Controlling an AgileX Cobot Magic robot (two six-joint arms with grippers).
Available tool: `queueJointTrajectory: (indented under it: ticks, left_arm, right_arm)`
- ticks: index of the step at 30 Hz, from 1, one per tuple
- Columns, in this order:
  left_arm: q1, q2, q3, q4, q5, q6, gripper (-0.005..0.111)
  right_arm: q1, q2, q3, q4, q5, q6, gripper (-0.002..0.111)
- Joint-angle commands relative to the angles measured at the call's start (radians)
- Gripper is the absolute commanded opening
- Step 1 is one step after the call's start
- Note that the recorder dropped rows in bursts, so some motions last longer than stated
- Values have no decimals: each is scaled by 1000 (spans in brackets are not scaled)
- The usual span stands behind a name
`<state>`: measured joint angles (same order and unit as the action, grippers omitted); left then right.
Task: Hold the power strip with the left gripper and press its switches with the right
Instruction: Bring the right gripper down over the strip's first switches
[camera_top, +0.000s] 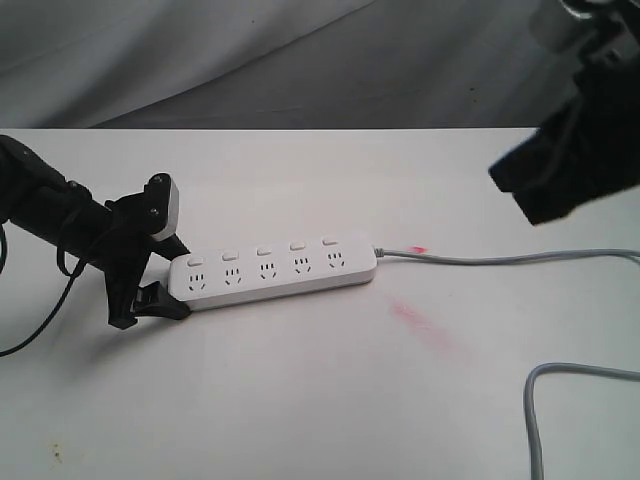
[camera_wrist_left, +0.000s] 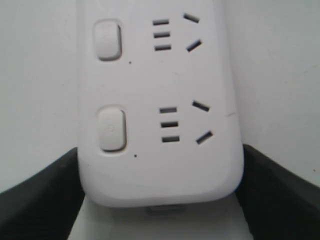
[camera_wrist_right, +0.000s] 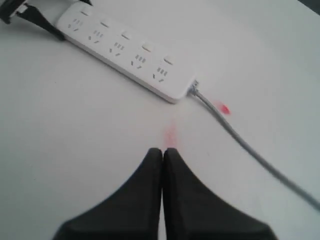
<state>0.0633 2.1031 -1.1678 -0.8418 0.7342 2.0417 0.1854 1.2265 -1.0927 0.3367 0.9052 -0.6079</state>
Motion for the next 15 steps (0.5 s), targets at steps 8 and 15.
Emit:
queueJointTrajectory:
  ticks: [8, 15]
  left_arm:
    - [-9, 18, 10, 88, -30, 35, 47]
    - [-9, 18, 10, 86, -30, 33, 47]
  right_arm:
    - [6, 610, -529, 336, 122, -498, 0]
    - [50, 813, -643, 433, 165, -743, 0]
